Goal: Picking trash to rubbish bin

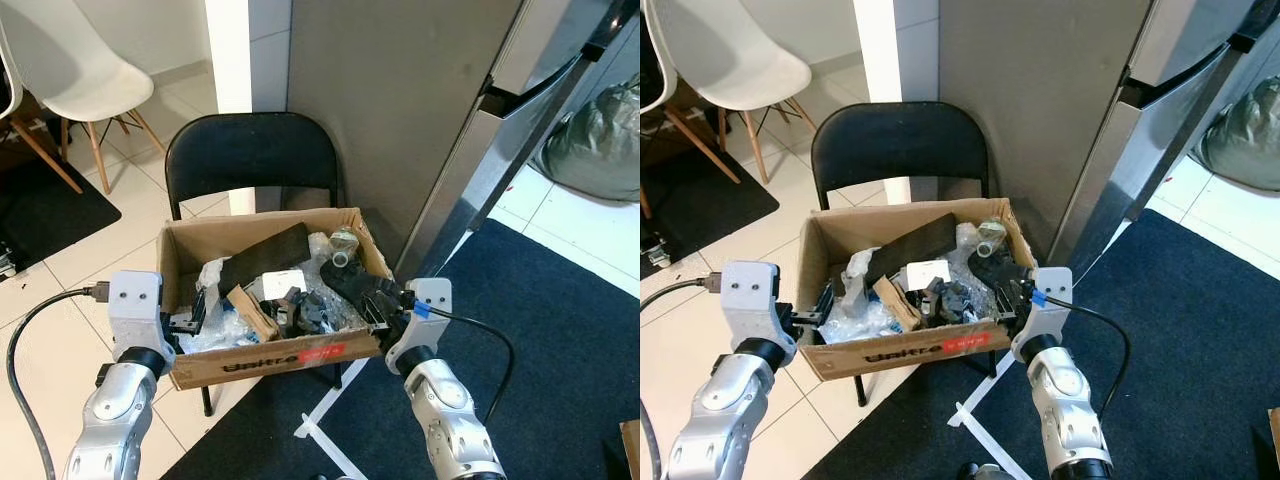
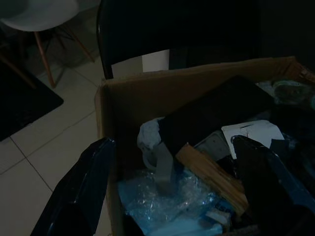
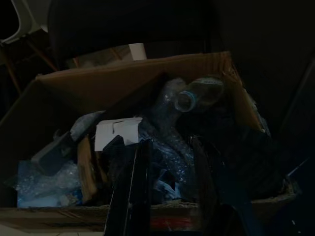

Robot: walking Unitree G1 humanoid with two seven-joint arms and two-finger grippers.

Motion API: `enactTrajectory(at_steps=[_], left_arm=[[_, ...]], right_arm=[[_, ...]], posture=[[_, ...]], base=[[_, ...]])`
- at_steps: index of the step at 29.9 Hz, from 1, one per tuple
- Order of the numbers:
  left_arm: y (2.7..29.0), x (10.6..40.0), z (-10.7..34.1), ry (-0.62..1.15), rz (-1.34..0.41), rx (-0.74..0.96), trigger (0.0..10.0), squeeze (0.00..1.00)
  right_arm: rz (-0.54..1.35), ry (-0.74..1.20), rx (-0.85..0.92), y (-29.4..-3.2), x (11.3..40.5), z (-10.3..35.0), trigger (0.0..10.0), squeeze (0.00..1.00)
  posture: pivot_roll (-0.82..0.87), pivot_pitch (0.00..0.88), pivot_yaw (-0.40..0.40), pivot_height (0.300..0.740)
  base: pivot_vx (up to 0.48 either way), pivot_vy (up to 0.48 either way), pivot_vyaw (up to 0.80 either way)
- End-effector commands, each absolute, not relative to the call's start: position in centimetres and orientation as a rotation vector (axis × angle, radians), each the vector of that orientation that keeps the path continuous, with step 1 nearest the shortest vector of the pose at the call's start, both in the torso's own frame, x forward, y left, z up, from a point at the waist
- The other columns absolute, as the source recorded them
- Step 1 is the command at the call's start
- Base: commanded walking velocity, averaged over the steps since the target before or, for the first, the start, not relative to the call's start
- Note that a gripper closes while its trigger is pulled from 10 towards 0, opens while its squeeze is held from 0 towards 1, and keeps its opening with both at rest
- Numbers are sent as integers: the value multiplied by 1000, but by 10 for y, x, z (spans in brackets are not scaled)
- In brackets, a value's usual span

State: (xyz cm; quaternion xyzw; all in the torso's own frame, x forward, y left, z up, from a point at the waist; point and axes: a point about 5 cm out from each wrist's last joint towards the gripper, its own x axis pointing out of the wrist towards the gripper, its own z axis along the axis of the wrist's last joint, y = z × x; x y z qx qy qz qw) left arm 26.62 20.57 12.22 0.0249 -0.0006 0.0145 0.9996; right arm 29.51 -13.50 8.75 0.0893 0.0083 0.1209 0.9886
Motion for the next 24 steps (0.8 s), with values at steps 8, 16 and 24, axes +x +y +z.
enactTrajectory(at_steps=[8, 16, 24], left_arm=[[204, 267, 119, 12, 18, 58, 10000, 0], [203, 265, 117, 17, 12, 65, 10000, 0], [201, 265, 116, 21, 1, 68, 10000, 0]], right_arm=[[210, 42, 176, -141, 291, 80, 10000, 0], [203, 54, 195, -142, 289, 78, 10000, 0], [188, 52, 190, -145, 289, 79, 10000, 0]], posture=[[36, 136, -60, 740], [34, 139, -58, 740], [31, 142, -53, 740]], base=[[0, 0, -687], [0, 0, -800], [0, 0, -800]])
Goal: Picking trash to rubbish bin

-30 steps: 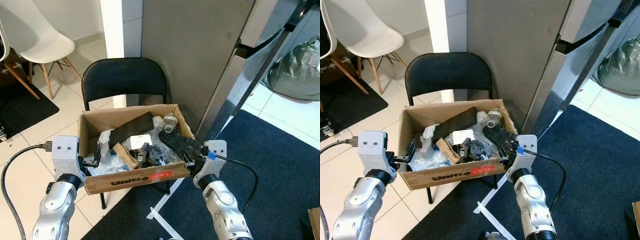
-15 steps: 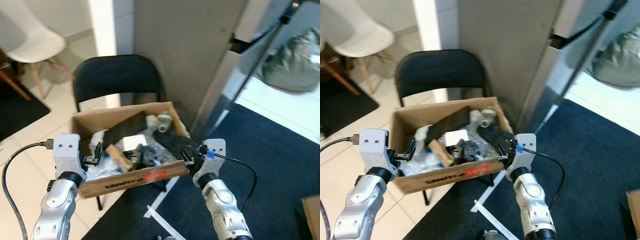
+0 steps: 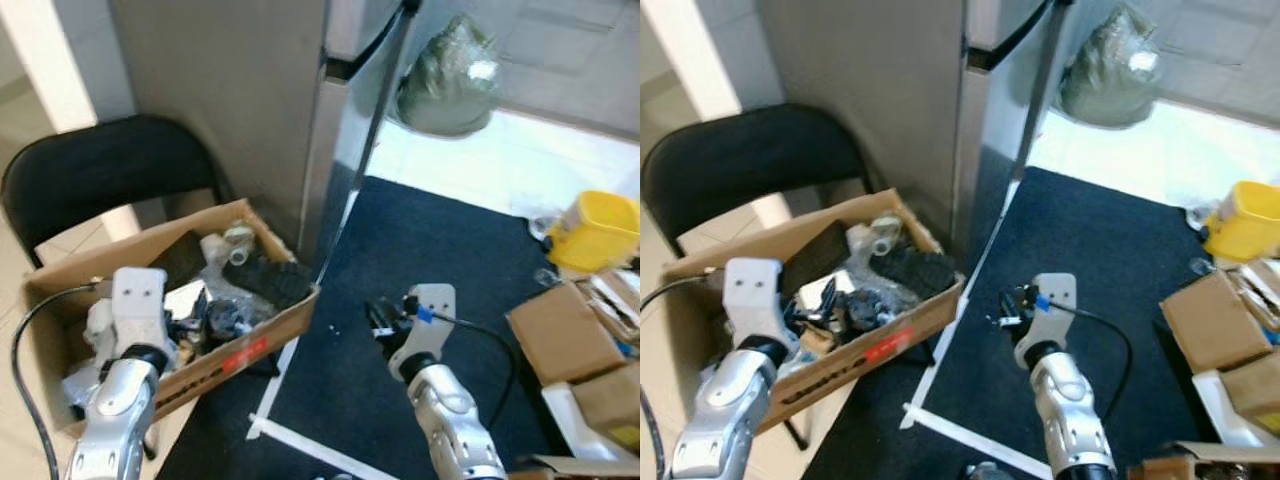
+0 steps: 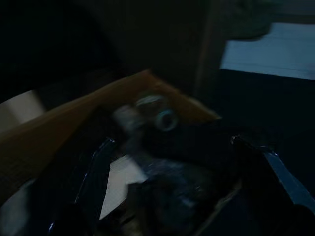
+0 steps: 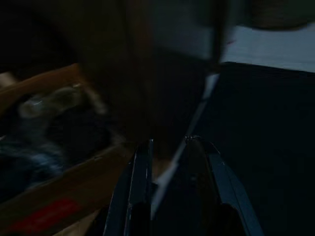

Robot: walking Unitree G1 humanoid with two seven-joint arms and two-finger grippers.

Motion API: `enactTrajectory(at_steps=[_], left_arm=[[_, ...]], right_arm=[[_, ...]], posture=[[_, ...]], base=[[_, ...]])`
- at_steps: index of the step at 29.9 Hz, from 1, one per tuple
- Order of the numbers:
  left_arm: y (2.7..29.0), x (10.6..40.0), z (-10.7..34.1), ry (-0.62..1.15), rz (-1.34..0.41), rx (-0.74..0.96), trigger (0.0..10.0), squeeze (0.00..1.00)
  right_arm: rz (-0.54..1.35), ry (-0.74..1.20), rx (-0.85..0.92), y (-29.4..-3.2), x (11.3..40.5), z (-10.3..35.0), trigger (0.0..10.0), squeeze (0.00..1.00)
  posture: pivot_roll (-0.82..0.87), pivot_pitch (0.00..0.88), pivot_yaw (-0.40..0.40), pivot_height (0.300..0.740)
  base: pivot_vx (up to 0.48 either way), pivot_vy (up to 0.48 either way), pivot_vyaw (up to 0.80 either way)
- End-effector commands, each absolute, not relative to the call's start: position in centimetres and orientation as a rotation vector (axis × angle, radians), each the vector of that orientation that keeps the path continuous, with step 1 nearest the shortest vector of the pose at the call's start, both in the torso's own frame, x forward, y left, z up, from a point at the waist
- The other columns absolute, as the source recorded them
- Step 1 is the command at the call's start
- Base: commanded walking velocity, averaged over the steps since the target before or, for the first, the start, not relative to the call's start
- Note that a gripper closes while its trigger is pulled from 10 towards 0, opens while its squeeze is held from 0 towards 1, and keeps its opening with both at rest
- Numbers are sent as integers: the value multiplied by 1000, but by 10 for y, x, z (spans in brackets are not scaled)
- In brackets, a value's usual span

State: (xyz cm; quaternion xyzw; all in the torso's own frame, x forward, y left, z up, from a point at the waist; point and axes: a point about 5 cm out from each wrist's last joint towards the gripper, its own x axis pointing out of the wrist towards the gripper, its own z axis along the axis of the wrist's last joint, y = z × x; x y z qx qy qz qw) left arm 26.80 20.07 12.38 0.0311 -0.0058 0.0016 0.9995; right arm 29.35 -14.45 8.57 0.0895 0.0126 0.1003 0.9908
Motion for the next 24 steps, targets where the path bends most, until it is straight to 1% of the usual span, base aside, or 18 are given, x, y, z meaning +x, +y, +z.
enactTrajectory(at_steps=[1, 16, 24], left_arm=[[201, 265, 116, 21, 1, 69, 10000, 0], [200, 266, 116, 20, 3, 68, 10000, 0], [200, 266, 115, 24, 5, 69, 10000, 0]], right_arm=[[188, 51, 187, -145, 289, 79, 10000, 0], [188, 67, 180, -146, 288, 77, 10000, 0], [188, 70, 174, -147, 291, 78, 10000, 0]], posture=[[29, 140, -52, 740], [33, 141, -63, 740], [31, 126, -61, 740]], base=[[0, 0, -800], [0, 0, -800], [0, 0, -800]])
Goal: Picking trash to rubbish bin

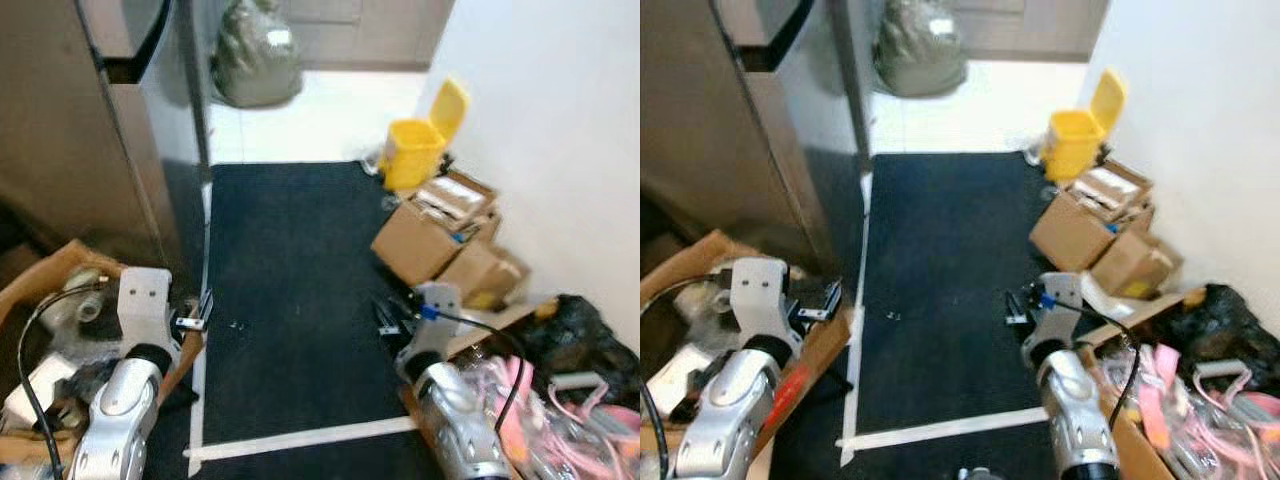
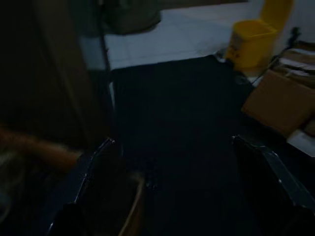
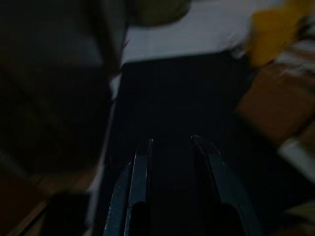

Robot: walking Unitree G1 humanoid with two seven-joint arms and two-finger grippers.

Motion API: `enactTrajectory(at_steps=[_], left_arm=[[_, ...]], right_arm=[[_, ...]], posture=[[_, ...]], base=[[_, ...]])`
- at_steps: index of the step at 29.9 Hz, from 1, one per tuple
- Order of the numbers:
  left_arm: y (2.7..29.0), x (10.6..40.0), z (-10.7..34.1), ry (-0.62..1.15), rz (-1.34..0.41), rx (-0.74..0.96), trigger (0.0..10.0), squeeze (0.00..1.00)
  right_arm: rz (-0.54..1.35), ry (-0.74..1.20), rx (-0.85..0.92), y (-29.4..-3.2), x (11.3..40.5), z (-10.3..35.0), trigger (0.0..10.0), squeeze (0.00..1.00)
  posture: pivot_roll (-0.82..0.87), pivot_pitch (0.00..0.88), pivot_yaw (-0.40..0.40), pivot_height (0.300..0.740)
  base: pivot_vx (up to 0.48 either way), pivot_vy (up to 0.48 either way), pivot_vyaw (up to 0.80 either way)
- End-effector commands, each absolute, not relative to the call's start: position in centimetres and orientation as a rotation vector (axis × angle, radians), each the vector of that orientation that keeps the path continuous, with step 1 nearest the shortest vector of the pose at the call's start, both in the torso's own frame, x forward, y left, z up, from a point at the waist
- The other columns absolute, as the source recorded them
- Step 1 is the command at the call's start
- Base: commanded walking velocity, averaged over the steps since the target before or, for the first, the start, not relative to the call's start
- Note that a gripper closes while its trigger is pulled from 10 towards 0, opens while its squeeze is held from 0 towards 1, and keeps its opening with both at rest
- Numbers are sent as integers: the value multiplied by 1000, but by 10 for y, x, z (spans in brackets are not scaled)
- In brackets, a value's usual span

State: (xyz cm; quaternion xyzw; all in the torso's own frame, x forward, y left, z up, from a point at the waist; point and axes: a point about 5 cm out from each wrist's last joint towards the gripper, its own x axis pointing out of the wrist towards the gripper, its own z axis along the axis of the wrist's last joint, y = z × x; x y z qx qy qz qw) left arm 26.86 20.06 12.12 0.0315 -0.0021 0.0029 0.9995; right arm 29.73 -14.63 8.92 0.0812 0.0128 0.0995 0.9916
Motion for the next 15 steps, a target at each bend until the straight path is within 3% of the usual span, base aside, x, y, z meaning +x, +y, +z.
enactTrajectory(at_steps=[1, 15], left_arm=[[200, 266, 115, 23, 4, 68, 10000, 0], [198, 269, 115, 27, -17, 73, 10000, 0]], right_arm=[[187, 70, 174, -147, 291, 78, 10000, 0], [172, 78, 164, -149, 286, 74, 10000, 0]], posture=[[31, 126, -61, 740], [22, 115, -47, 740]], base=[[0, 0, -800], [0, 0, -800]])
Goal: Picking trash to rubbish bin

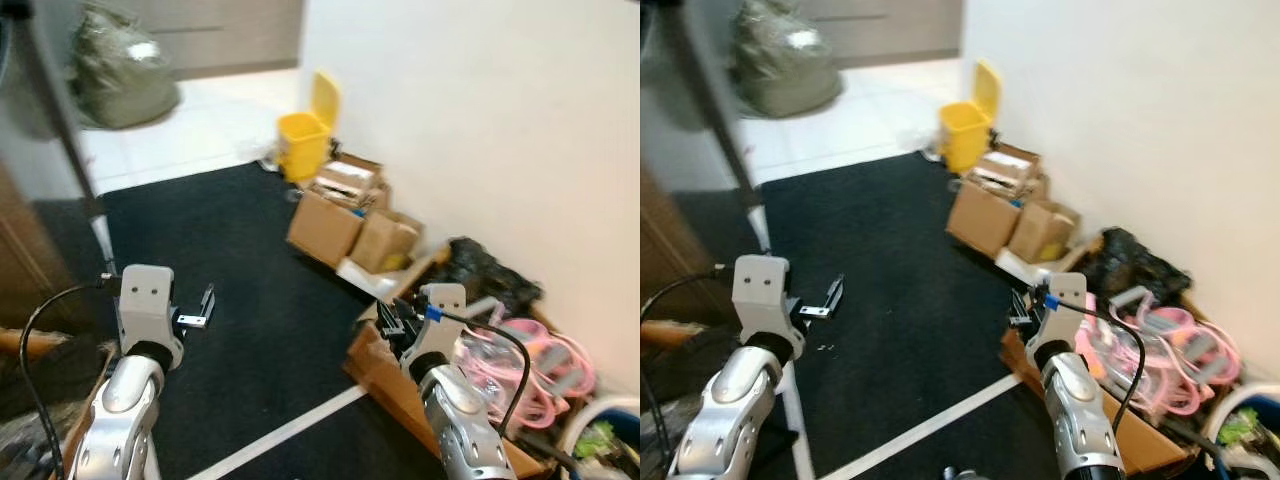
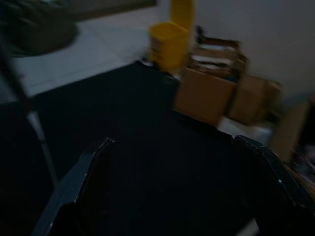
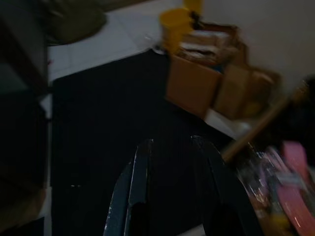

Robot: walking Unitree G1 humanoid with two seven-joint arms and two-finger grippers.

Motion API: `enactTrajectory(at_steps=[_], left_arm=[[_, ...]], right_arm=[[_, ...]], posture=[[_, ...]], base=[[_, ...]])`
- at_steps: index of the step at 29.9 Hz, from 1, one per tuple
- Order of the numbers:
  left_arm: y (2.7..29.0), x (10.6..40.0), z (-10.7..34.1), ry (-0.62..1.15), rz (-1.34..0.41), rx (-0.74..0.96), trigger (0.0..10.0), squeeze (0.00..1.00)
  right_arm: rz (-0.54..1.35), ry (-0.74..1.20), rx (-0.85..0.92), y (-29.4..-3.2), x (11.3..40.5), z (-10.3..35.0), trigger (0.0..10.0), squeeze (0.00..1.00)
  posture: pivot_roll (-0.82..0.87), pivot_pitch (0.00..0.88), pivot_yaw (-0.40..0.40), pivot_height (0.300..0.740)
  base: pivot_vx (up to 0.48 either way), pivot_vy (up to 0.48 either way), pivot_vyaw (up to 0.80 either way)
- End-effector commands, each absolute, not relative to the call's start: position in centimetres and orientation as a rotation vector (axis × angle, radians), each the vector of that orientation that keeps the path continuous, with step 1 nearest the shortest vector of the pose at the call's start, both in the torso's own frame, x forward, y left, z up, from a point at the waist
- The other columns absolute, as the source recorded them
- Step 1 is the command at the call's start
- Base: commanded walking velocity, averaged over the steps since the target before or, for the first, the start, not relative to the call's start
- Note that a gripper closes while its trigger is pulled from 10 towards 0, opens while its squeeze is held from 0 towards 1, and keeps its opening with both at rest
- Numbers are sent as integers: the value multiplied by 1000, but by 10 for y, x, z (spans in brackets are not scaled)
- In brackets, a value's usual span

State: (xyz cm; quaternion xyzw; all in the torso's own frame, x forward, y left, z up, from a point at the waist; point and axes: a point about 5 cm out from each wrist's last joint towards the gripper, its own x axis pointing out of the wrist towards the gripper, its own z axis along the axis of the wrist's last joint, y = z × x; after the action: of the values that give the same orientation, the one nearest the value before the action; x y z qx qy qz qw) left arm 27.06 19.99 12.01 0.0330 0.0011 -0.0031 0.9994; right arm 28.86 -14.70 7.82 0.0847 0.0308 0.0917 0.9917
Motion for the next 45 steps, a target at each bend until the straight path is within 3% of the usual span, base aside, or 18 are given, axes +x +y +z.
enactTrajectory(at_steps=[1, 10, 45], left_arm=[[198, 270, 115, 28, -19, 74, 10000, 0], [195, 280, 119, 29, -74, 98, 10000, 0], [192, 277, 115, 36, -63, 85, 10000, 0]], right_arm=[[169, 79, 163, -150, 286, 74, 10000, 0], [100, 80, 186, -153, 281, 69, 10000, 0], [100, 85, 165, -158, 279, 70, 10000, 0]], posture=[[21, 116, -41, 740], [20, 121, 19, 740], [5, 137, -3, 740]], base=[[0, 0, -800], [0, 0, -800], [0, 0, -800]])
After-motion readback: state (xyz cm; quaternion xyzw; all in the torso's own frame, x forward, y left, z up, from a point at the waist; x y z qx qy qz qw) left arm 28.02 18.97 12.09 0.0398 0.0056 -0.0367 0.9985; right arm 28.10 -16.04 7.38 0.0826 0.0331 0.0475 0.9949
